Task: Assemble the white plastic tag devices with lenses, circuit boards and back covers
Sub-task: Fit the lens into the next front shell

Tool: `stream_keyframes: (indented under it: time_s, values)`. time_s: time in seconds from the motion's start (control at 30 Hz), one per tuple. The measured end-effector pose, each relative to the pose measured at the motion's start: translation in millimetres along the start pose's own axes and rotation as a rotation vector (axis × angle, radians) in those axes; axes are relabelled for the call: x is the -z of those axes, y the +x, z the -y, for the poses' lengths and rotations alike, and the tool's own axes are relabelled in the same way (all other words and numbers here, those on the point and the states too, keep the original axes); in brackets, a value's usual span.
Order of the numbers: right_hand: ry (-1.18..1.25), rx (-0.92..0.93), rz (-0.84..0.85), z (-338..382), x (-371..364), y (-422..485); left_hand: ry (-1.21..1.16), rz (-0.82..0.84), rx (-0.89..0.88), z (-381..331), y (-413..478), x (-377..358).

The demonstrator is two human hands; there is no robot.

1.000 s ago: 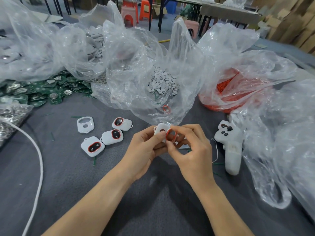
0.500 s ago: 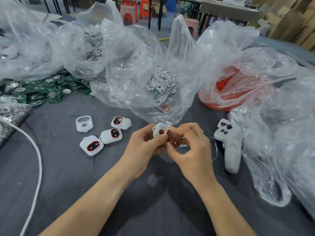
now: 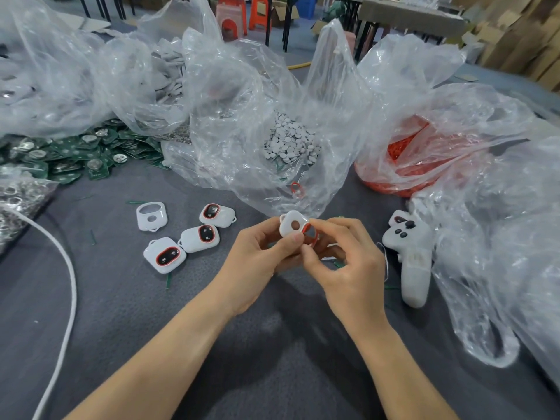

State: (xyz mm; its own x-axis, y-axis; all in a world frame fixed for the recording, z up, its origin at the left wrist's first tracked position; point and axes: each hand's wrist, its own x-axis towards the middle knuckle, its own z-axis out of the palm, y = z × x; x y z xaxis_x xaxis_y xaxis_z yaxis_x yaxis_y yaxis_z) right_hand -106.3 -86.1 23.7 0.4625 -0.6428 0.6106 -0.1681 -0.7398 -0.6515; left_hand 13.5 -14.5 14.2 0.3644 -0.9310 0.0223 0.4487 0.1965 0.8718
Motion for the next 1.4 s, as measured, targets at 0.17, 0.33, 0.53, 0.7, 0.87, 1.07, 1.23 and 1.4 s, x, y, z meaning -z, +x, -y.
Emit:
stream_keyframes:
  time_s: [0.17, 0.33, 0.53, 0.7, 0.87, 1.07, 1.23, 1.4]
  values:
    - [0.031, -0.027, 0.013, -1, 0, 1, 0.003, 0.014, 0.007, -1, 0, 1]
    - [0.055, -0.06, 0.083, -4, 2, 2, 0.088, -0.021, -0.002, 1, -1, 0]
    - [0.077, -0.061, 0.131, -7, 3, 3, 0.129, -0.046, -0.021, 5, 0, 1]
    - [0.085, -0.041, 0.117, -6, 3, 2, 0.079, -0.032, -0.01, 4, 0, 2]
    - [0.085, -0.024, 0.121, -8, 2, 2, 0.06, -0.018, 0.003, 2, 0, 3]
    - [0.054, 0.036, 0.12, -11, 0, 1, 0.12, -0.053, -0.004, 3, 0, 3]
    - [0.054, 0.026, 0.121, -10, 1, 1, 0.117, -0.075, -0.012, 4, 1, 3]
    - [0.109, -0.015, 0.093, -5, 3, 1, -0.001, -0.018, 0.034, -1, 1, 3]
